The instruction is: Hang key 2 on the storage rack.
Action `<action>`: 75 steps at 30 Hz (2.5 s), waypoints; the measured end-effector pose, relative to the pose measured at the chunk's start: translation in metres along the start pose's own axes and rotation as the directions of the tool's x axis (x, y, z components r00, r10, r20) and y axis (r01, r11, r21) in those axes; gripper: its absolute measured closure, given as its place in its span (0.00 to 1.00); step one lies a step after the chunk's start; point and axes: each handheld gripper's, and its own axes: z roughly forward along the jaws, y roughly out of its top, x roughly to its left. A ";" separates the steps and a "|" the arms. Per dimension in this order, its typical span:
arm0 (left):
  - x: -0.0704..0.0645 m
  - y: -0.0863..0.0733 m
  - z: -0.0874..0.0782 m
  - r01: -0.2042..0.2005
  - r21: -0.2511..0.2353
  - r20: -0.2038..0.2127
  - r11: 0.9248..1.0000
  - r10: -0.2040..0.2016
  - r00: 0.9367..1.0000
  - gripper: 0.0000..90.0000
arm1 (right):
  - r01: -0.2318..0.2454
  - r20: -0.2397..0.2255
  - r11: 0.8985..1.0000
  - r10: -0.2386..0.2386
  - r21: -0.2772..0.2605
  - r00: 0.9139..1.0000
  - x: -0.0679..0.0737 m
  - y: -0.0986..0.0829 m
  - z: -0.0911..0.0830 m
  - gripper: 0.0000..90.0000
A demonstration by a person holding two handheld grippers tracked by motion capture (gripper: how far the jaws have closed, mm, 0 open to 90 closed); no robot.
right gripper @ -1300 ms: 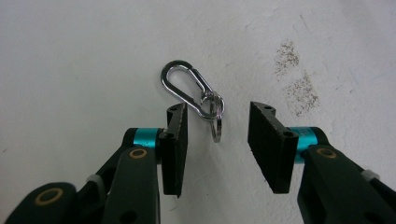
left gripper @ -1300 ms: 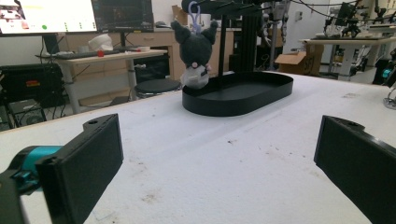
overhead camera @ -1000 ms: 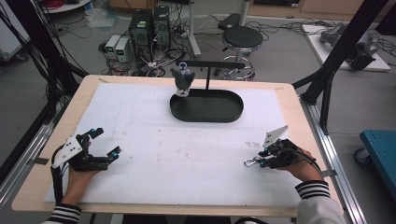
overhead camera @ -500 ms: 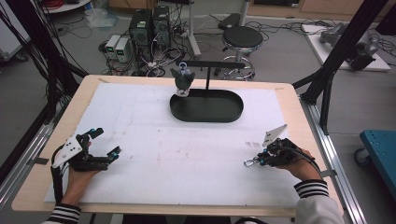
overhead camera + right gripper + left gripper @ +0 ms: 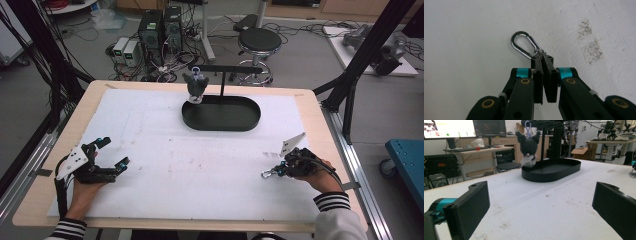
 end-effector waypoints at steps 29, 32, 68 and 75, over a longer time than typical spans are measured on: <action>0.000 0.000 0.000 0.001 0.000 0.000 1.000 -0.001 1.000 0.02 | -0.101 -0.046 0.956 0.091 -0.275 0.995 -0.001 0.005 -0.028 0.98; 0.000 0.000 0.000 0.000 -0.001 0.000 1.000 0.000 1.000 0.02 | -0.112 -0.037 0.940 0.105 -0.321 0.994 -0.002 0.005 -0.034 0.98; 0.001 0.000 0.000 0.008 -0.002 -0.003 1.000 -0.008 1.000 0.02 | -0.073 0.069 0.850 0.127 -0.521 0.989 -0.040 0.106 -0.121 0.98; 0.001 0.000 0.000 0.011 -0.003 -0.005 1.000 -0.011 1.000 0.02 | -0.083 0.082 0.867 0.141 -0.491 0.987 -0.051 0.123 -0.123 0.98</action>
